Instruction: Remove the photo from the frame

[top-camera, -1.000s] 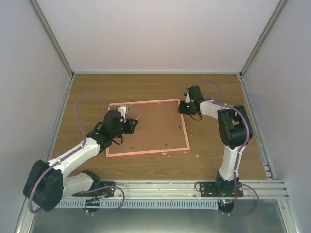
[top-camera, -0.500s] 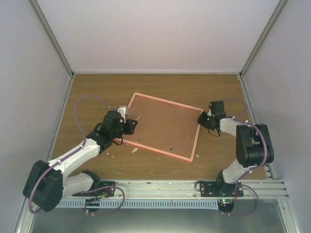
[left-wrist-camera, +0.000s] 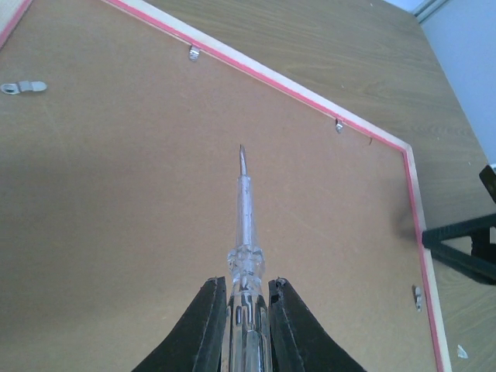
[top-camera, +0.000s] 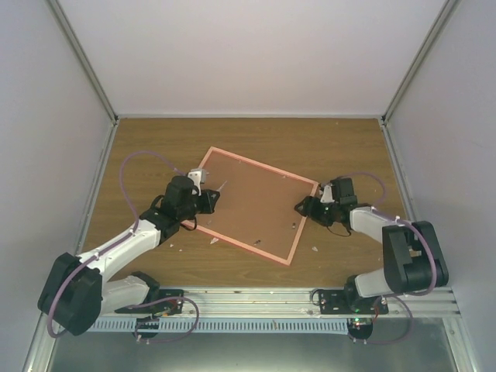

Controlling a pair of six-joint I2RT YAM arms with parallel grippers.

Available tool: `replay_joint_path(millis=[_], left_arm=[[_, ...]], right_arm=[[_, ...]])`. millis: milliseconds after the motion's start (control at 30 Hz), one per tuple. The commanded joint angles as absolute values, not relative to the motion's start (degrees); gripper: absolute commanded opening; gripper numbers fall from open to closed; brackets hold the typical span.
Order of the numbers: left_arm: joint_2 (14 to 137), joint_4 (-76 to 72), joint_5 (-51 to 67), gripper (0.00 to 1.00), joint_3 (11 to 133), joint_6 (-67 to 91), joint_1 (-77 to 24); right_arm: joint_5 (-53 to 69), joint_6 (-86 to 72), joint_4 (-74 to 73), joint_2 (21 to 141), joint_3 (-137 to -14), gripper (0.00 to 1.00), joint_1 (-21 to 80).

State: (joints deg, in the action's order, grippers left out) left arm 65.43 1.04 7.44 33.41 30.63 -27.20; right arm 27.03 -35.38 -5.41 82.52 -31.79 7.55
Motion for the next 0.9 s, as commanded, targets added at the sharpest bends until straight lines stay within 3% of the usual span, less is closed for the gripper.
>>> replay_joint_path(millis=[0,433,667,867], left_arm=[[66.6,-2.8,7.3,0.00,35.2,30.7,-26.8],[65.6,-1.8,6.0,0.00,34.7,30.1,-26.8],[64.8,-1.2,5.4,0.00,34.6,29.4,-26.4],[64.3,-1.0,5.9,0.00,34.5,28.8,-26.2]], right_arm=[[31.4,-35.2,-9.9,80.3,-31.1,0.69,12.1],[31.8,-26.4,-14.9,88.4,-42.3,0.72,30.0],[19.7,-16.0,-26.0,89.3,-51.9,0.75,30.1],[12.7,-6.7,-26.6,94.1,-61.1,0.76,28.7]])
